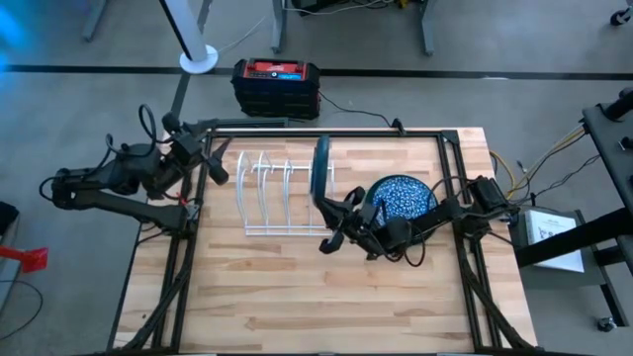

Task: Sort dishes
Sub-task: Put the dark blue plate into the dish rack

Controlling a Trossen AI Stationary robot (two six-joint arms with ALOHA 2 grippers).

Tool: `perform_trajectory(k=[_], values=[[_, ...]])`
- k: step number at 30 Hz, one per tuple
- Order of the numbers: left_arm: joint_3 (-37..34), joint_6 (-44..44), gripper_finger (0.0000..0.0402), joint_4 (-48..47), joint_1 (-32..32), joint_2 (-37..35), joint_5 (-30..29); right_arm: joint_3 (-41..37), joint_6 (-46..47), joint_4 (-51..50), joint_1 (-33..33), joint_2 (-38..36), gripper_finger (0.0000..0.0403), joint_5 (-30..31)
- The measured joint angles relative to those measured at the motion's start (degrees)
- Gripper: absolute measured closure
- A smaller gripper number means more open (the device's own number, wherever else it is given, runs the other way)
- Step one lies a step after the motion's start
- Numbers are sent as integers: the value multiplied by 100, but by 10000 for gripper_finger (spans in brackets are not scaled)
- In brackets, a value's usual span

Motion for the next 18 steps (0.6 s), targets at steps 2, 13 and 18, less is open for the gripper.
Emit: perform_trajectory(k=[2,13,18], values=[[-4,-10,170,-15,0,17,1,-65,118,-92,-37,0,403,-6],[-13,-258,170,-232,0,35,1,-396,525,-346,-79,2,403,-1],[-13,-319,170,-303,0,56,1,-399,837,-870,-107,2,403,272]])
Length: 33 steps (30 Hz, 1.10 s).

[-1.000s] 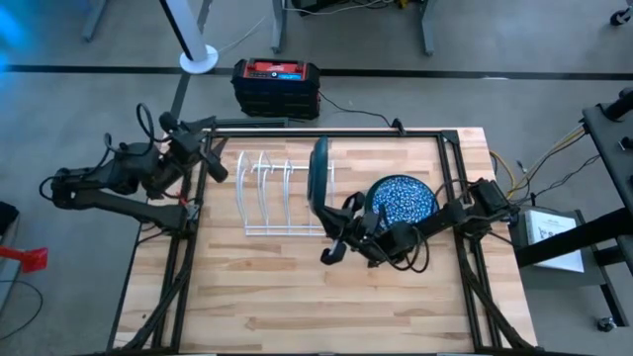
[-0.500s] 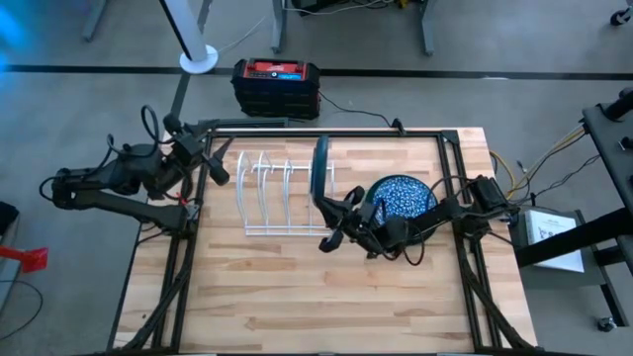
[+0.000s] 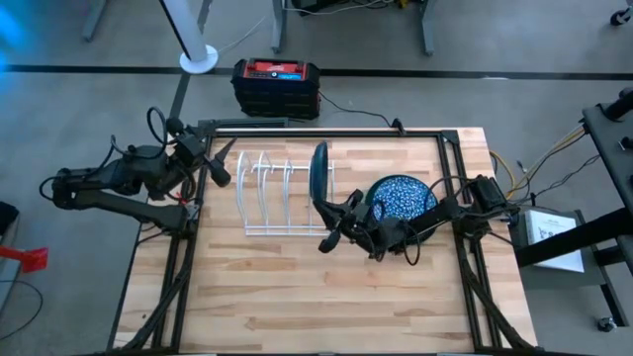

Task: Sort dishes
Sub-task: Put the dark blue plate into the dish rack

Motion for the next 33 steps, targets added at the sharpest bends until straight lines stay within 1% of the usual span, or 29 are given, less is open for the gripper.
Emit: perform_trajectory(k=[9,16,23,33], values=[[0,-253,170,-206,0,73,1,0,586,-506,1,0,403,23],[-11,-282,170,-252,0,217,2,0,1140,-1134,1,0,403,176],[-11,-282,170,-255,0,404,2,-2,1423,-1454,11,2,403,266],[-11,-282,170,-258,0,566,2,-4,2409,-2607,40,4,403,475]])
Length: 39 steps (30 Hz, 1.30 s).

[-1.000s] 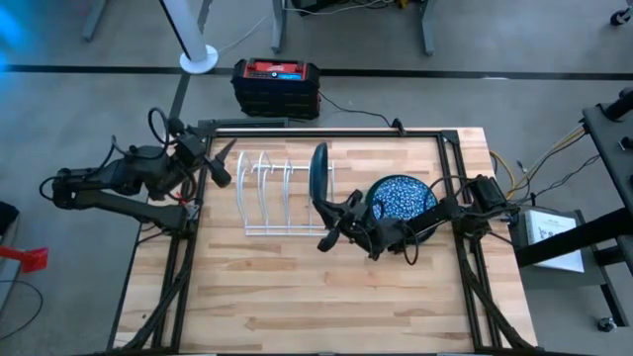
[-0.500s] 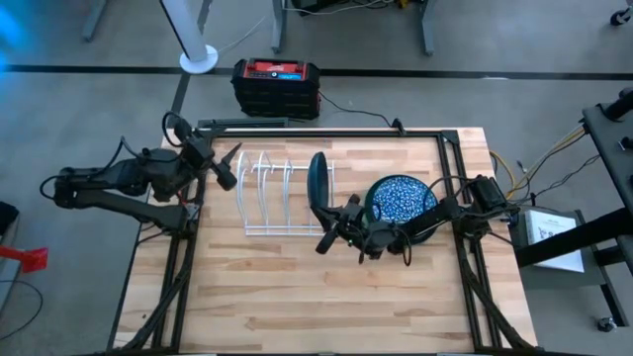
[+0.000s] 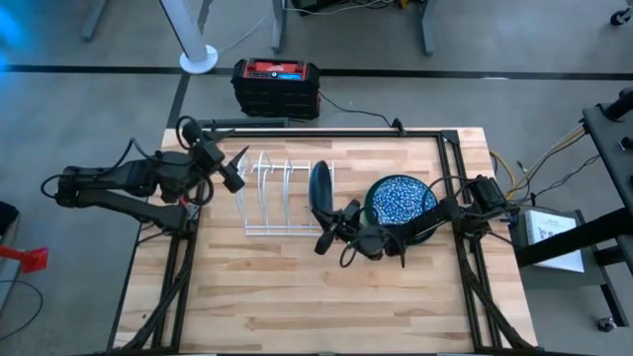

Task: Sort dishes
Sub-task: Put the dark blue plate into the dish rack

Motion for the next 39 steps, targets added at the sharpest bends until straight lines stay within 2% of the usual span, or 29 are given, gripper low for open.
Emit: perform_trajectory(k=[14,27,39], values=[[0,-15,170,-3,0,70,0,2,272,-307,17,0,402,94],[0,-99,170,-47,0,72,0,2,797,-790,17,0,372,170],[0,-102,170,-51,0,72,0,2,840,-830,24,0,357,164]])
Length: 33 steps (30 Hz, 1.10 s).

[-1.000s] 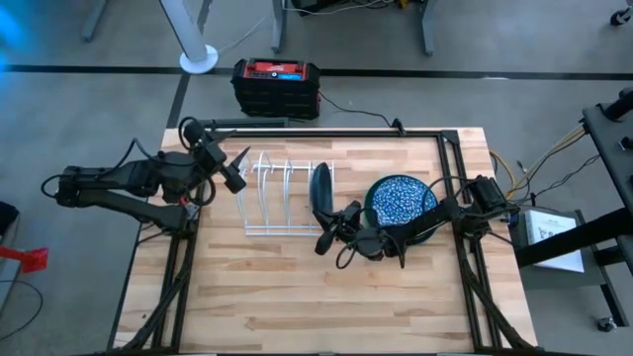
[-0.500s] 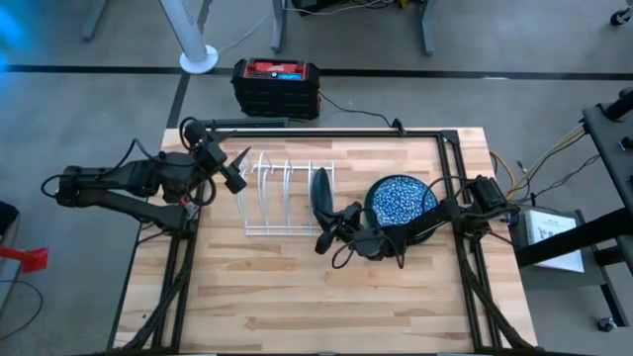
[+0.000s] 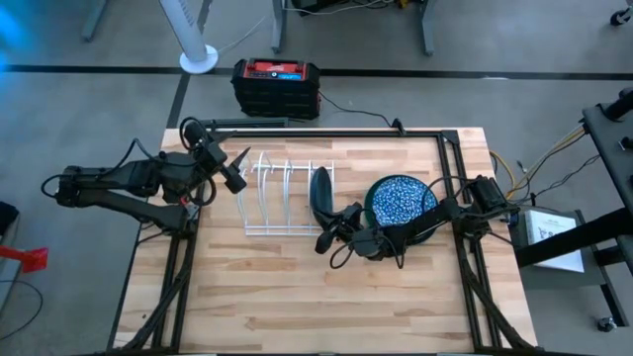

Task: Sort dishes
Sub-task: Put the dark blue plate into the dish rack

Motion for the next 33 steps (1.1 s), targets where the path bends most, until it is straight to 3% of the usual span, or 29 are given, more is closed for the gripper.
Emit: perform_trajectory(k=[13,22,33], values=[[0,2,170,0,1,0,0,203,-271,-125,92,0,276,40],[0,0,170,-16,0,0,0,654,239,-1394,98,-2,214,264],[0,-22,170,-54,0,0,0,1357,326,-2476,127,-2,198,293]])
